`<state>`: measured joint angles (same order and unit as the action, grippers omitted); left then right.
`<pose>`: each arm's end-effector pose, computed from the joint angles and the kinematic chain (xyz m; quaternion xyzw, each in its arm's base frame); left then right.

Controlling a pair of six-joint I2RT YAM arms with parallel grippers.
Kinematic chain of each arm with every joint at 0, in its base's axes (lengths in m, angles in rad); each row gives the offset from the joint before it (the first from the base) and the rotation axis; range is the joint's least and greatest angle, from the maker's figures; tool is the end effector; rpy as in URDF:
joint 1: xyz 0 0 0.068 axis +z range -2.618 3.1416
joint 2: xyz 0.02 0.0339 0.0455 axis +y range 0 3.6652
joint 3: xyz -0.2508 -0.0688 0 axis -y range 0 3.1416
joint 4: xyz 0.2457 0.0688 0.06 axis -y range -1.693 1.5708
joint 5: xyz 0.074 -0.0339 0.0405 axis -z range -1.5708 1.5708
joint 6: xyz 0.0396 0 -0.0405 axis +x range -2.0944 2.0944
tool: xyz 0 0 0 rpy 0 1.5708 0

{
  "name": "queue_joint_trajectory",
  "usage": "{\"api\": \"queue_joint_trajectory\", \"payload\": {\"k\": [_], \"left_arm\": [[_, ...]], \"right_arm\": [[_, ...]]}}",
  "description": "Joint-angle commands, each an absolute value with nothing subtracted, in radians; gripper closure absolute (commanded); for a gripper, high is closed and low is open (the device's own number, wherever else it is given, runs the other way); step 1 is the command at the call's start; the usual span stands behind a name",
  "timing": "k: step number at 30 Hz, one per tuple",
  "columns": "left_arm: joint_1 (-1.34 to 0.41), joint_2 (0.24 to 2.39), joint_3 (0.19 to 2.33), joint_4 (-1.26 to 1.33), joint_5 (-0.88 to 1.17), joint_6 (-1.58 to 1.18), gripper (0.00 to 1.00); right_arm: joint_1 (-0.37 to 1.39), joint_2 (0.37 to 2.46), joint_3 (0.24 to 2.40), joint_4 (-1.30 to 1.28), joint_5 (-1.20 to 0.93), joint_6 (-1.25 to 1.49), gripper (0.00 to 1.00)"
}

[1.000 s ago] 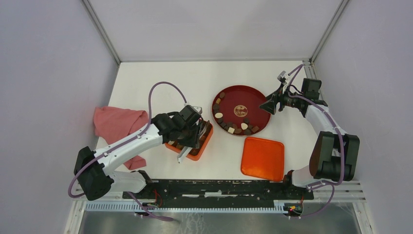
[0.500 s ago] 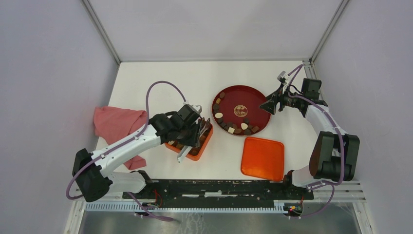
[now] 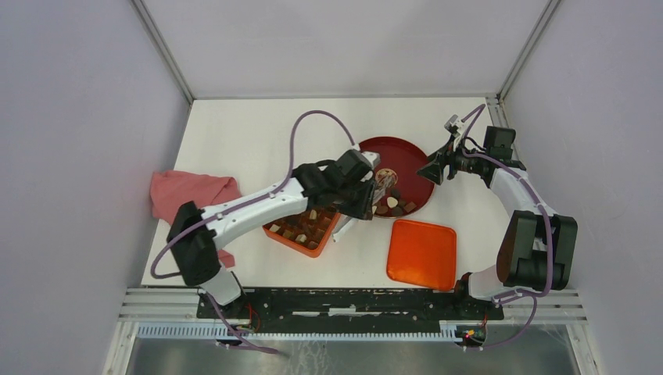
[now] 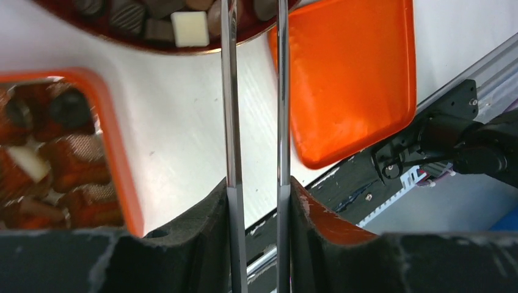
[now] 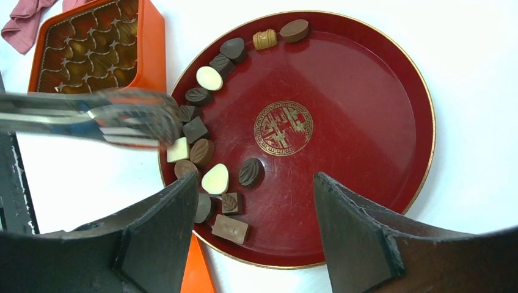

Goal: Pack the chocolate
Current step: Place the fake chocolate in the packing box, then pick up the fake chocolate from the plate.

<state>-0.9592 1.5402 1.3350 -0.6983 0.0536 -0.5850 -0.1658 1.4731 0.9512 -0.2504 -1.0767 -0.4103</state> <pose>0.1908 -0.2758 0.2837 0.1843 0.9264 -0.2465 0.2169 0.3065 -0.0159 0.2279 -0.2943 0.7608 0.3581 0.4542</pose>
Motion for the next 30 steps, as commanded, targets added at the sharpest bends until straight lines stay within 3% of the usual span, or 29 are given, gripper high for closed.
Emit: {"api": "queue_joint_trajectory", "payload": {"k": [1,12,30], "left_arm": [[-1.025,1.715,1.496,-0.704,0.005,-0.509,0.59],[-1.064,1.902,1.665,-0.836,-0.081,-0.454,0.58],[-1.072,1.971,1.734,-0.910,-0.113,-0.428,0.50]], "right_arm": [[-0.169,1.471,0.972,-0.256,-1.094,-0.441,0.26],[-0.181,1.468,0.978,-0.268,-1.104,-0.446,0.25],[-0.181,1.470,0.977,-0.269,-1.108,-0.448,0.25]]}}
